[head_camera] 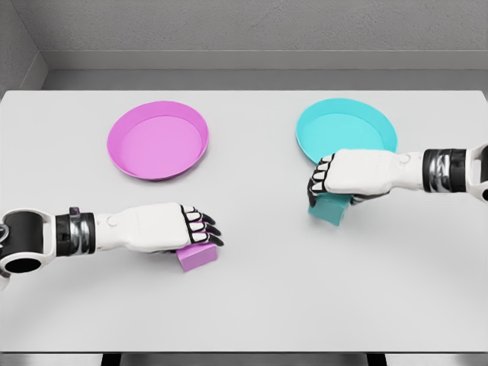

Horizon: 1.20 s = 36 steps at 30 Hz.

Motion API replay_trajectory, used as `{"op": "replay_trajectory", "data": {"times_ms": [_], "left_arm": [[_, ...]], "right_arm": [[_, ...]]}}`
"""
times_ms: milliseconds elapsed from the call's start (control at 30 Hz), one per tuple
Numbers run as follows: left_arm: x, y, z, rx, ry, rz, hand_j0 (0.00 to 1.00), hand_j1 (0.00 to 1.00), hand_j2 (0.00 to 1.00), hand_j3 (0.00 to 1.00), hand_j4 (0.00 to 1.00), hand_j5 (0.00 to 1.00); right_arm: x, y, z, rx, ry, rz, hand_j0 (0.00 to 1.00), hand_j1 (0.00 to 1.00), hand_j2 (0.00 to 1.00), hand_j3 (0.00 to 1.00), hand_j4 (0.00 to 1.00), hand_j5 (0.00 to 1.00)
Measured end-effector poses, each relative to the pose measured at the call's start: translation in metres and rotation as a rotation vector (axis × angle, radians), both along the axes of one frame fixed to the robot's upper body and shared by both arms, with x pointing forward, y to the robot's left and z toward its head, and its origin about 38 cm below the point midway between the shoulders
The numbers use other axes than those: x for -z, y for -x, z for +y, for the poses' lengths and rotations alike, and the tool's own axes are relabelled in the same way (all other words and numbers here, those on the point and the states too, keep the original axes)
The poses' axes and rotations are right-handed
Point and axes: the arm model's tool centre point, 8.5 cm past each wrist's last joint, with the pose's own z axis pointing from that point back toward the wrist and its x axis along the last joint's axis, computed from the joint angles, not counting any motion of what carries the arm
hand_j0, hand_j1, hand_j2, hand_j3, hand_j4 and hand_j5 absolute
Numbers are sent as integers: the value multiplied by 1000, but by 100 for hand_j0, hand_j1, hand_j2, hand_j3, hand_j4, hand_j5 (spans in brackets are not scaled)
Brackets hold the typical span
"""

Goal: Place the blocks in the corresponding plates according to their colors

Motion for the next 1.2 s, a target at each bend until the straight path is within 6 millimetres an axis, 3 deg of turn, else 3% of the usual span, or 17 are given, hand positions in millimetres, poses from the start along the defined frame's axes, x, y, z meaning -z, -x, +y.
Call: {"op": "replay_trajectory", "data": {"times_ms": [633,900,1200], "left_arm": [[-16,-26,19,-77,18,-21,65,65,65,65,65,65],[-34,-44,26,-105,17,-65,65,65,65,65,65,65],[-46,-66,49,-191,20,-97,64,64,64,64,64,64]], "right_arm": [[-4,-53,-20,146,-6,-15,59,59,59,59,59,59],[-8,-72,-19,184,-16,-21,59,59,59,59,59,59],[-7,-94,-22,244,-22,-16,59,59,59,59,59,59]]}}
